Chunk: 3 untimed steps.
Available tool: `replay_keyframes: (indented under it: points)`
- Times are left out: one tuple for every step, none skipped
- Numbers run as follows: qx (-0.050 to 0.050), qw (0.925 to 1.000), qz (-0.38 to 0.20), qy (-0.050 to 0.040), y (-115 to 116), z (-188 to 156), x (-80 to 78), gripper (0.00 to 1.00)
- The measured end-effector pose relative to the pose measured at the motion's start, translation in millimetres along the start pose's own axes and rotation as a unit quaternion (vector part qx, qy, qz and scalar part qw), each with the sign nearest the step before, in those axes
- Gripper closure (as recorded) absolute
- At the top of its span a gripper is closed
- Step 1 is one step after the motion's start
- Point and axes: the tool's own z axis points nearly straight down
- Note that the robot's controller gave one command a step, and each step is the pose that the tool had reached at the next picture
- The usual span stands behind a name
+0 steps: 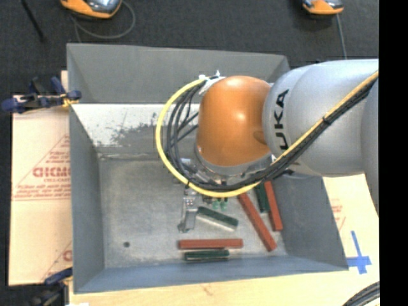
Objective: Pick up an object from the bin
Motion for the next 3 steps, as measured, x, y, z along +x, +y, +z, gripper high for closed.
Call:
replay_keyframes:
  points:
    - [0.0,0.9961,-0.088,0.0013,-44,89,34.7,0.0]
    - [-0.003,0.9972,-0.074,-0.0095,-54,127,36.0,0.0]
    - [-0.001,0.977,-0.213,-0.0075,-57,103,39.8,0.0]
